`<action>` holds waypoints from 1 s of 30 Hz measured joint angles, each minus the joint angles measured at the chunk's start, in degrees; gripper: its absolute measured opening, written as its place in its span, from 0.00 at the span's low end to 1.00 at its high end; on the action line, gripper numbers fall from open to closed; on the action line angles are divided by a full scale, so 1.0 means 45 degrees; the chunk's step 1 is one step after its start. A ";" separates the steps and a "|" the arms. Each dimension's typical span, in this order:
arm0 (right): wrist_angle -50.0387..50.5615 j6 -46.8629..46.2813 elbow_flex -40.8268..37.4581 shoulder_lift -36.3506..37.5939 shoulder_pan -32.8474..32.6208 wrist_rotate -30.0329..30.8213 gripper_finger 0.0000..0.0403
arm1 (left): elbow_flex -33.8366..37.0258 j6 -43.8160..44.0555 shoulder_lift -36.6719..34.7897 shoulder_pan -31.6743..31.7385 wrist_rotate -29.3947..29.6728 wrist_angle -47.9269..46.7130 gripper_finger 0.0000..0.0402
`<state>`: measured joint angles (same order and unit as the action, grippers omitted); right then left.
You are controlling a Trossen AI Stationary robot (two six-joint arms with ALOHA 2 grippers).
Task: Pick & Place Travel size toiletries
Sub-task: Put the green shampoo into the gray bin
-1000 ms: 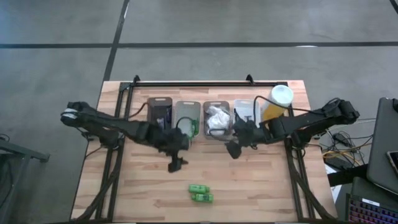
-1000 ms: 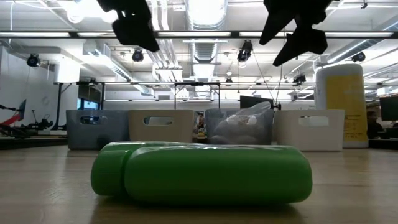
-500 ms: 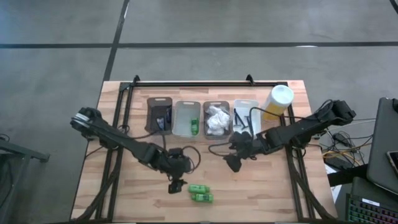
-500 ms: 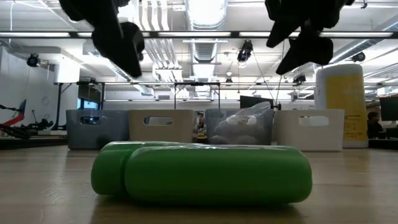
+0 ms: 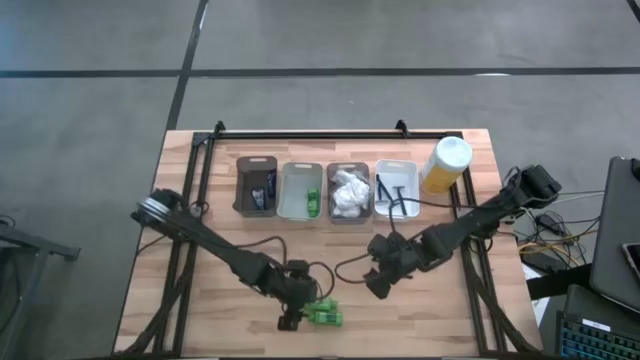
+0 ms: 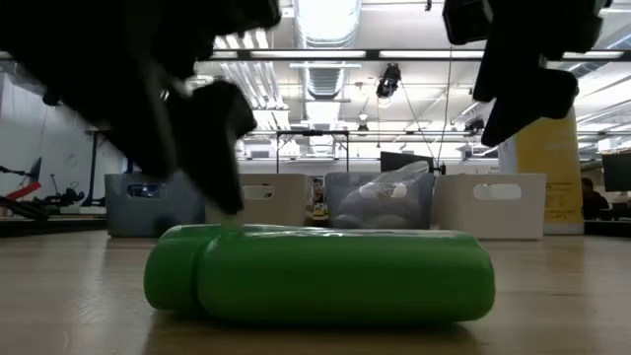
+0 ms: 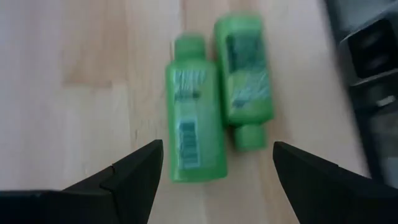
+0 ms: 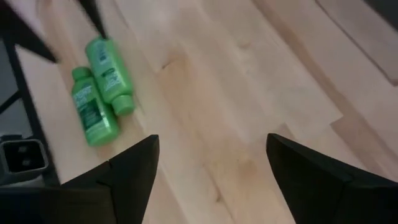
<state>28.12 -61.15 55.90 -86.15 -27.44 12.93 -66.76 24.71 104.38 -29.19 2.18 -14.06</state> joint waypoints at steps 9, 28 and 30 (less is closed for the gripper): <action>-0.0029 -0.0513 0.0005 0.0087 -0.0549 0.0147 0.80 | 0.0014 0.1155 0.0621 -0.0029 0.1019 -0.0200 0.77; -0.0015 -0.0034 0.0005 0.0094 -0.0544 0.0564 0.84 | 0.0057 0.0068 0.1605 -0.0007 0.1386 0.1223 0.59; -0.0015 -0.0034 0.0005 0.0143 -0.0603 0.0814 0.82 | 0.0057 0.0068 0.1568 0.0024 0.1390 0.1152 0.50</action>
<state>28.05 -61.30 55.92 -85.51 -30.15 16.59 -66.50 25.02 111.44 -29.08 8.43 -8.88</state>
